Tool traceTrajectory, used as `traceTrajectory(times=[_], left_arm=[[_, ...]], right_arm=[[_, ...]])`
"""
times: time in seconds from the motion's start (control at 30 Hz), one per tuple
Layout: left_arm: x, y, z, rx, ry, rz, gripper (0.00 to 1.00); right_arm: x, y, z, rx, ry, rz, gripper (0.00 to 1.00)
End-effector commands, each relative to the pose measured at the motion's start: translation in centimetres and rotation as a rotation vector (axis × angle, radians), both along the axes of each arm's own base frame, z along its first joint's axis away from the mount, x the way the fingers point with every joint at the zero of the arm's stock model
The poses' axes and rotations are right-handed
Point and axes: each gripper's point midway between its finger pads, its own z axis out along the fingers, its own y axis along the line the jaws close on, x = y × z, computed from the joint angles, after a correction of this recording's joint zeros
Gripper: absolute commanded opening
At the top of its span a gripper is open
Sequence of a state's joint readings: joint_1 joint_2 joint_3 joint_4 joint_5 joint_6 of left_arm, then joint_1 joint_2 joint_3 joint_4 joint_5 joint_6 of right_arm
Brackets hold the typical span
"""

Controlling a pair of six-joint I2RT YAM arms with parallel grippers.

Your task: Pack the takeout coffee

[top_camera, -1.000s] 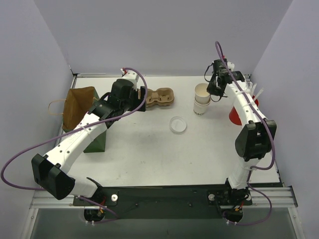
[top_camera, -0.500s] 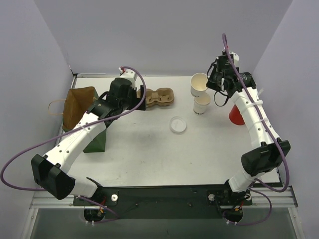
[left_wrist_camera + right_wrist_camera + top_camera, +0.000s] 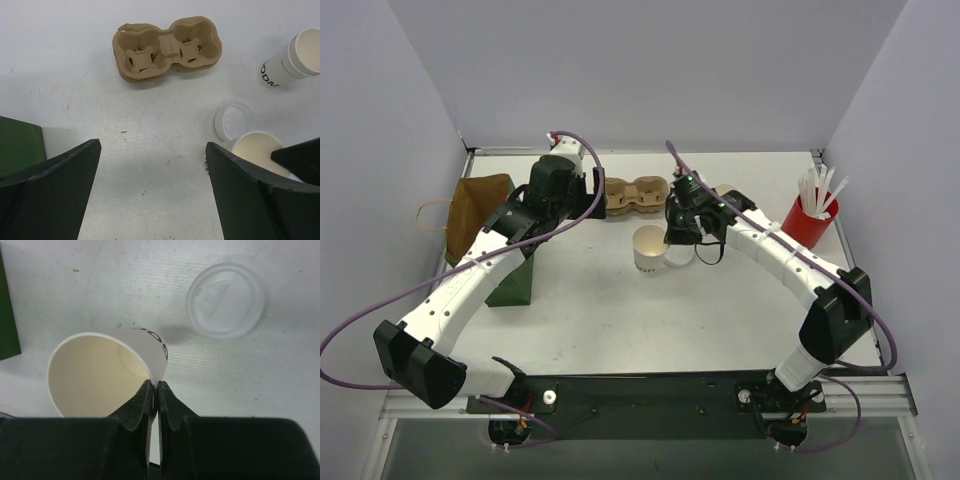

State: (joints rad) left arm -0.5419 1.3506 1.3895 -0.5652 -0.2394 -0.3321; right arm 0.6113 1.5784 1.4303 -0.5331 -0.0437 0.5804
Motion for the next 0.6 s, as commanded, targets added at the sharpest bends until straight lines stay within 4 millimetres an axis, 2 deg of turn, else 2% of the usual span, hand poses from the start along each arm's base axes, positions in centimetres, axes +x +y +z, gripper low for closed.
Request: traceTrajectory(times=[0.0, 0.23, 0.27, 0.4, 0.43, 0.5, 0.53, 0.57], left_arm=[[-0.4, 0.6, 2.1, -0.025, -0.043, 0.010, 0.97], [-0.6, 0.5, 1.4, -0.013, -0.027, 0.000, 0.95], [-0.6, 0.5, 1.5, -0.014, -0.028, -0.002, 0.95], [-0.6, 0.5, 1.2, -0.010, -0.022, -0.007, 0.94], [-0.6, 0.5, 1.1, -0.007, -0.019, -0.008, 0.94], [-0.6, 0.6, 1.1, -0.002, -0.020, -0.005, 0.94], [-0.6, 0.7, 1.1, 0.000, -0.023, -0.002, 0.94], [-0.6, 0.7, 1.0, 0.004, -0.021, -0.001, 0.94]], right_arm=[[-0.7, 4.4, -2.3, 0.063, 0.038, 0.062, 0.00], [-1.6, 7.0, -5.3, 0.008, 0.070, 0.125, 0.00], [-1.8, 7.1, -6.0, -0.006, 0.081, 0.130, 0.00], [-1.8, 7.0, -6.7, -0.050, 0.070, 0.135, 0.00], [-1.8, 7.0, -6.7, -0.054, 0.071, 0.136, 0.09], [-1.8, 7.1, -6.3, -0.049, 0.061, 0.141, 0.20], [-1.8, 7.1, -6.0, -0.046, 0.058, 0.141, 0.30], [-1.8, 7.1, -5.7, -0.042, 0.053, 0.142, 0.34]])
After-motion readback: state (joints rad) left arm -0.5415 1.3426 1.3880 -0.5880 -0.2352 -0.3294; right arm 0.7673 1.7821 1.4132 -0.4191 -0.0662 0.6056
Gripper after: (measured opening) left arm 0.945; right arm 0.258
